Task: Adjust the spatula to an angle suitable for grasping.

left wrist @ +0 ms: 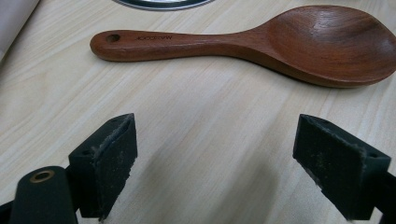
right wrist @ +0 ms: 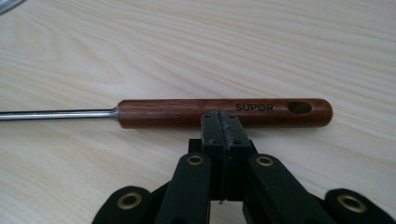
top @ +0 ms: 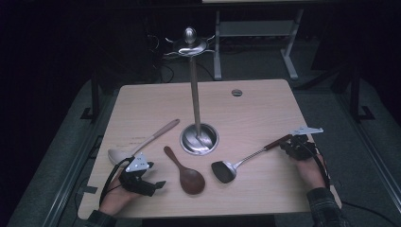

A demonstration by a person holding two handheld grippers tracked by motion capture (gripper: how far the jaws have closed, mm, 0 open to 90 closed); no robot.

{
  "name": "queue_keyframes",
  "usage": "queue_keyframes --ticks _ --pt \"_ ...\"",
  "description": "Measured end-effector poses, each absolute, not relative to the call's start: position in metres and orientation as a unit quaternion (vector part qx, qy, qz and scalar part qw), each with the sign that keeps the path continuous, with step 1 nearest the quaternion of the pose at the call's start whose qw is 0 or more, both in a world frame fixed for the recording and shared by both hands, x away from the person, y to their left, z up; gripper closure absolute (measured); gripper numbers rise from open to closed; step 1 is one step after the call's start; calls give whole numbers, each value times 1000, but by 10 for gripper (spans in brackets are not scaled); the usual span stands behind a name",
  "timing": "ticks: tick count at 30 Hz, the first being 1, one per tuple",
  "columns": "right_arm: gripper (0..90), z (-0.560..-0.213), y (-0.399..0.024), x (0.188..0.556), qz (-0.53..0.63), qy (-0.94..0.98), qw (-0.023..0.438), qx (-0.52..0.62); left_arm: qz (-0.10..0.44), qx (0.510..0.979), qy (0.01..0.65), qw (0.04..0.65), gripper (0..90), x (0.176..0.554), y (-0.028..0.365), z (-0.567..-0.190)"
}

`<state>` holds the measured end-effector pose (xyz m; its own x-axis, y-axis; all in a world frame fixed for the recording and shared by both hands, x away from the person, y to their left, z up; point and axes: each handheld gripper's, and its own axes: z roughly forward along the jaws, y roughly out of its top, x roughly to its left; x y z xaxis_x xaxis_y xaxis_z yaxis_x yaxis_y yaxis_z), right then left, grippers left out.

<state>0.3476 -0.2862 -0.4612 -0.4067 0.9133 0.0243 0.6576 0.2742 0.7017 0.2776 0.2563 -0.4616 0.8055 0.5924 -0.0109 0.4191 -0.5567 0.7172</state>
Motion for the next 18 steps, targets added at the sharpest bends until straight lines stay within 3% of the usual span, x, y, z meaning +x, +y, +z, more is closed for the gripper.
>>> queue_keyframes --ticks 18 --pt "898 -464 -273 371 324 774 196 508 115 875 290 370 136 278 256 -462"
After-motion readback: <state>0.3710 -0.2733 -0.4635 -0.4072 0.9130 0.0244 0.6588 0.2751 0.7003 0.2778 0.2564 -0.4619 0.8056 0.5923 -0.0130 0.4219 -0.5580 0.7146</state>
